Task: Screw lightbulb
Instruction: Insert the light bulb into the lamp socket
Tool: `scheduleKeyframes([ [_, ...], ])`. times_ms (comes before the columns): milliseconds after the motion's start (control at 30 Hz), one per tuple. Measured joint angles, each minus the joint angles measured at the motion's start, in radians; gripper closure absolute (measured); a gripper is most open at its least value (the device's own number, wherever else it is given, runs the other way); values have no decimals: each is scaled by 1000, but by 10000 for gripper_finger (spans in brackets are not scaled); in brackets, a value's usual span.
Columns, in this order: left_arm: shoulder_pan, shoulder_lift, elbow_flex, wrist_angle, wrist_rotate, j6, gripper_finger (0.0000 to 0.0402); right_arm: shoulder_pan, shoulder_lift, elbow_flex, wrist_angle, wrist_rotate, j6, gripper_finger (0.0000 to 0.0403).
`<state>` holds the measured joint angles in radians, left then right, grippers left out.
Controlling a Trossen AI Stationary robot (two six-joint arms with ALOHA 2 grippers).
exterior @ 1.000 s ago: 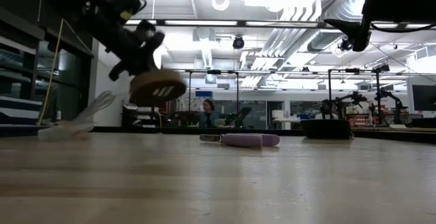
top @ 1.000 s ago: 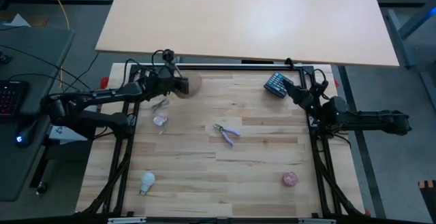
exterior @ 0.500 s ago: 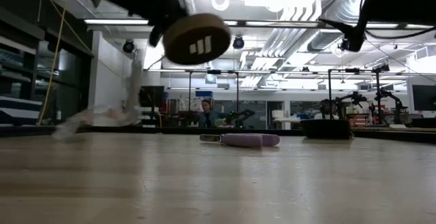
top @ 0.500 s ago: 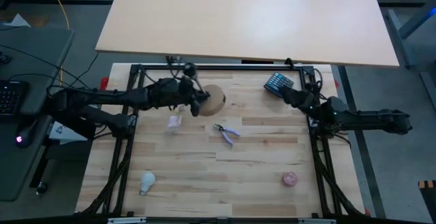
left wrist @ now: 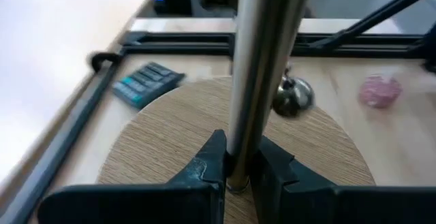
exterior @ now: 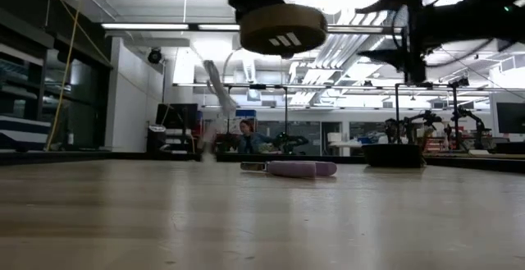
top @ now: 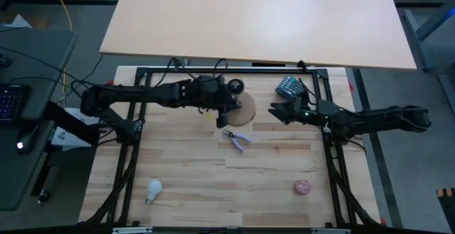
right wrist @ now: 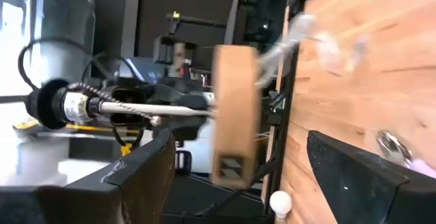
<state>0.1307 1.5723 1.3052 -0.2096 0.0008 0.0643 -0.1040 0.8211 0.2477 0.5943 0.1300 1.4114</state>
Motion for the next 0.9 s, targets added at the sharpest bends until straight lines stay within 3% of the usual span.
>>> scheduleKeyframes([
  [200, 0, 51, 27, -2, 14, -65, 374, 0, 129, 168, -119, -106, -138, 84],
  [367, -1, 35, 32, 0, 17, -79, 374, -2, 194, 250, -223, -122, -206, 84],
  [700, -27, 19, 32, 61, 41, -80, 374, -15, 275, 290, -208, -136, -160, 84],
  [900, -29, 19, 32, 121, 33, -77, 374, -15, 315, 292, -106, -188, -151, 84],
])
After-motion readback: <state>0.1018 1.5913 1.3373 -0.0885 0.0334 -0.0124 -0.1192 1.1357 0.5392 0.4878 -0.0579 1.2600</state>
